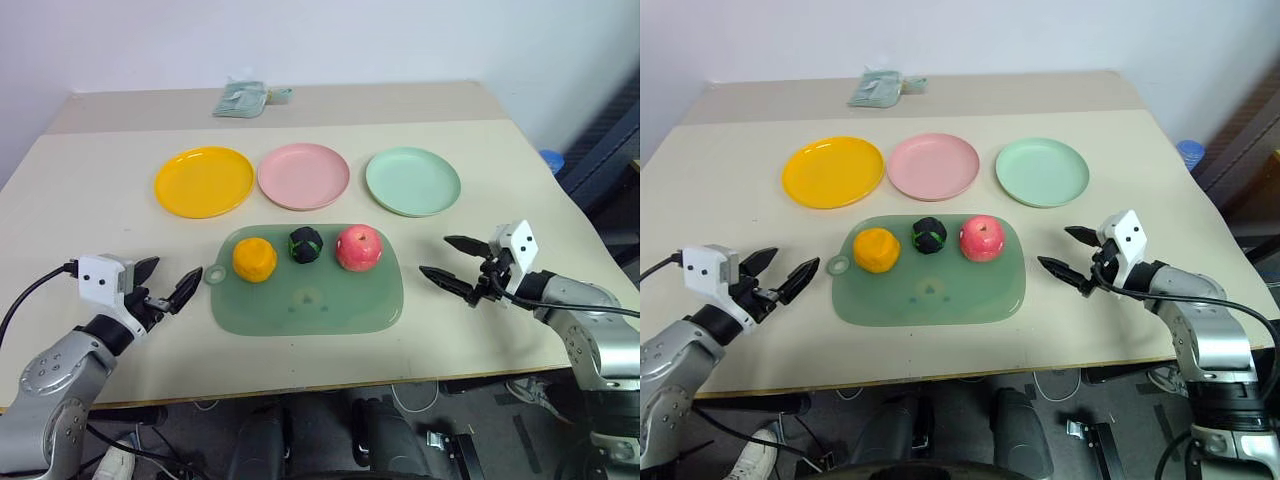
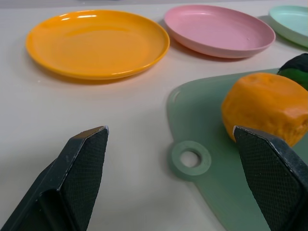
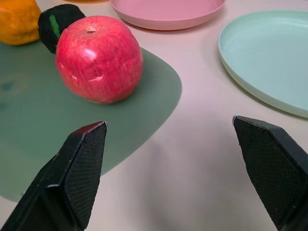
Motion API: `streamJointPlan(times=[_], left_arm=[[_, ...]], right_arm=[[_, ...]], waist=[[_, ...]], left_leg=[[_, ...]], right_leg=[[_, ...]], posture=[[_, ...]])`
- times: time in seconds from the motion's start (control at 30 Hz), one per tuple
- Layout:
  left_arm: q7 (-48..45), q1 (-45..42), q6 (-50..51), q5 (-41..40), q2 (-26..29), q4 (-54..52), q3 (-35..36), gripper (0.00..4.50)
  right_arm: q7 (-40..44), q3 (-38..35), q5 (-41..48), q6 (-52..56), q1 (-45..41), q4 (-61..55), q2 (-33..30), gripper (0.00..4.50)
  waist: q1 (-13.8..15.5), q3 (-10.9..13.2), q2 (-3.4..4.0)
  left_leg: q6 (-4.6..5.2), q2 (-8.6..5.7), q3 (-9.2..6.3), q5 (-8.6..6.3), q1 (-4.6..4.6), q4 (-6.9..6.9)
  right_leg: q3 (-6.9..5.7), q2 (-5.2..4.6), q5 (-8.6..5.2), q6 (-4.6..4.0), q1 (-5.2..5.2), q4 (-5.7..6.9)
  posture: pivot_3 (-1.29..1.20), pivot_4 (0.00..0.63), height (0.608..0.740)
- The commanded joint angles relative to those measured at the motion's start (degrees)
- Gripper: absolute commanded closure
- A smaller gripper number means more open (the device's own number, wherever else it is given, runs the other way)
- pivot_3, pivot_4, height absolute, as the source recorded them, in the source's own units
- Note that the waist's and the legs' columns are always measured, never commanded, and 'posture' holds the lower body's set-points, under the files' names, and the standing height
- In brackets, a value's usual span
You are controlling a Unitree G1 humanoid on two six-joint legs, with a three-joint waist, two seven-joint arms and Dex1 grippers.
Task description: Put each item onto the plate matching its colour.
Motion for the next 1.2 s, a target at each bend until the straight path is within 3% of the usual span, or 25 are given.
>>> streamJointPlan(times=[0.03, 0.63, 0.97, 1.2], left_arm=[[0.5, -0.7, -0.4, -0.7, -0.2, -2.1, 0.9, 0.27], [2.0, -2.3, 0.4, -2.3, -3.3, -4.7, -2.7, 0.27], [-5.7, -7.3, -0.7, -1.7, 1.1, 1.3, -5.6, 0.12], [-9.6, -14.4, -0.9, 3.2, 4.6, 7.0, -13.1, 0.12]], right_arm=[[0.2, -0.5, 0.1, -1.2, -1.9, -0.1, -0.1, 0.24], [-2.4, -1.5, 1.3, 1.8, -0.4, -5.4, 0.2, 0.24], [-4.0, -3.7, 6.6, 5.9, 3.6, -14.6, 0.3, 0.11], [-4.7, 2.9, 7.1, 7.2, 8.2, -27.0, 1.2, 0.11]], waist=[[0.1, 0.0, 0.00], [0.0, 0.0, -0.01], [0.4, 0.0, -0.01], [0.2, 0.0, -0.02]], left_leg=[[0.00, 0.00, 0.00, 0.00, 0.00, 0.00], [0.00, -0.04, -0.04, 0.00, 0.02, 0.05], [0.00, -0.08, -0.04, 0.01, 0.02, 0.08], [0.00, -0.07, -0.06, 0.01, 0.03, 0.08]], right_leg=[[0.00, 0.00, 0.00, 0.00, 0.00, 0.00], [0.00, 0.00, 0.01, 0.02, 0.06, 0.02], [-0.01, 0.01, 0.01, 0.01, 0.08, 0.05], [0.00, 0.04, 0.01, 0.02, 0.08, 0.06]], posture=[[0.00, 0.150, 0.740], [0.00, 0.150, 0.740], [0.00, 0.150, 0.740], [0.00, 0.150, 0.740]])
